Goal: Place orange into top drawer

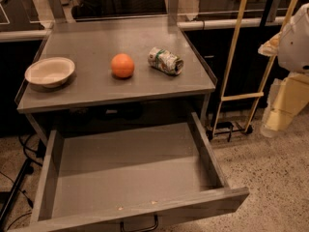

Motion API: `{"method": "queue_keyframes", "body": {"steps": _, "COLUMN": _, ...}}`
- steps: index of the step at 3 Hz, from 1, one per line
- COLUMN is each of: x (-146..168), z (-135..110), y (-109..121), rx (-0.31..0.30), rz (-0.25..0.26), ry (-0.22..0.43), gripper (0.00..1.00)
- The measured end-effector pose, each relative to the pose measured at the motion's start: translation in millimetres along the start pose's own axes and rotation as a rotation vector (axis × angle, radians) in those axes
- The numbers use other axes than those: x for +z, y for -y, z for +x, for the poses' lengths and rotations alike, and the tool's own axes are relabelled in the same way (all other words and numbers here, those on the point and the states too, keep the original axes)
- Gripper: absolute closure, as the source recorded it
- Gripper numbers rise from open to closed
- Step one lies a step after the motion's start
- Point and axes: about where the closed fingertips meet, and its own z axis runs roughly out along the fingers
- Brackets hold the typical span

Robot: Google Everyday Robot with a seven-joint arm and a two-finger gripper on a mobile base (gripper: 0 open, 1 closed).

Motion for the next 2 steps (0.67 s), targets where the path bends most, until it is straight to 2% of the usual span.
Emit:
{"method": "queue_keyframes", "body": {"steps": 1, "x": -0.4, "z": -0.9, "y": 0.7, "rx": -0.002, "rz": 0.004, "ry": 0.000, "gripper": 0.00}}
{"method": "queue_keyframes", "body": {"steps": 2, "x": 4.1, "z": -23.6, "y": 18.0, "rx": -0.045, "rz": 0.035, "ry": 0.005, "gripper": 0.00}}
